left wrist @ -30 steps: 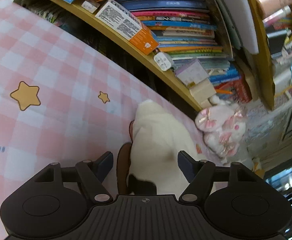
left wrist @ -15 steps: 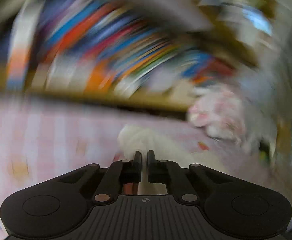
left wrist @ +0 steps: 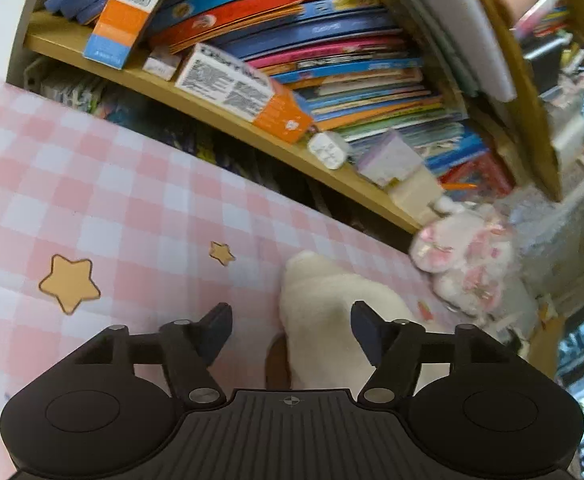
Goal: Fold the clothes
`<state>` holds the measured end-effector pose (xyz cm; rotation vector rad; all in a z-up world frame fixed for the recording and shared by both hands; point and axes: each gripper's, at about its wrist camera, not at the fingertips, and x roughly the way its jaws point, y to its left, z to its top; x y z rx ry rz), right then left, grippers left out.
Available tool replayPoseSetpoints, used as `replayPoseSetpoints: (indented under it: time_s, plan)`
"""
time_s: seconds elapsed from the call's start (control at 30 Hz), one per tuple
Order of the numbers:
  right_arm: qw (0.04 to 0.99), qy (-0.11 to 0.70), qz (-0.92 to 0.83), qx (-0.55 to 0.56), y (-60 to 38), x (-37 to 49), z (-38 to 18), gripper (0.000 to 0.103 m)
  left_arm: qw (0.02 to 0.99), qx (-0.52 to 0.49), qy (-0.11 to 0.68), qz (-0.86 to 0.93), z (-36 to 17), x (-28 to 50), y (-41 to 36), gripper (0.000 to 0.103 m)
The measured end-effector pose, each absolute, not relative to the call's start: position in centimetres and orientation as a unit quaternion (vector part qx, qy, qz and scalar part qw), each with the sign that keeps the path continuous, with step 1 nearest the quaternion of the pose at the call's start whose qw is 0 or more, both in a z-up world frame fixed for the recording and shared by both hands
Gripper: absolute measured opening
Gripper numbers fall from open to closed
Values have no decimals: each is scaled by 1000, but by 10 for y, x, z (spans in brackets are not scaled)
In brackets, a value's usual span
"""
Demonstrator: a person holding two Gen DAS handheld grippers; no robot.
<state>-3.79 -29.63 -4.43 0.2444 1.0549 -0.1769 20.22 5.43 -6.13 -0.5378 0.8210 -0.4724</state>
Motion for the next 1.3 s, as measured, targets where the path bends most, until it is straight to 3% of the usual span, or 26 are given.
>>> replayPoseSetpoints:
  time_s: [0.27,0.37,0.43,0.47,0.6,0.67,0.73,0.8,0.87,1.0,1.1,1.3]
  plan:
    - [853,502,-85,113,-296,-38,-44,49,845,-258,405,-233,-71,180,47,63]
    - [854,501,-84,112,-296,-38,-44,49,846,-256,409,-226,-73,181,43,43]
    - [854,501,-84,112,-296,-38,-44,49,848,-249,411,-222,-73,181,41,7]
    - [855,500,-84,112,-296,-39,-44,49,856,-240,403,-219,-70,179,39,1]
    - [856,498,-85,112,-296,-39,-45,49,920,-152,297,-203,-35,158,32,0]
    - [856,497,-86,113,-296,-40,-45,49,925,-145,294,-194,-30,163,35,0]
    - [856,496,-86,113,-295,-40,-45,49,921,-147,320,-165,-33,176,42,1]
    - [857,496,-86,112,-296,-40,-45,49,913,-163,339,-157,-34,181,54,8]
    - [857,495,-86,113,-296,-41,-45,49,908,-173,345,-163,-35,176,62,18]
    - [858,495,-79,112,-298,-40,-46,49,897,-185,365,-164,-37,153,72,49]
    - [858,497,-69,112,-300,-39,-46,49,888,-196,381,-167,-40,125,74,61]
    - [862,496,-35,96,-303,-38,-46,49,875,-186,414,-167,-45,61,57,68]
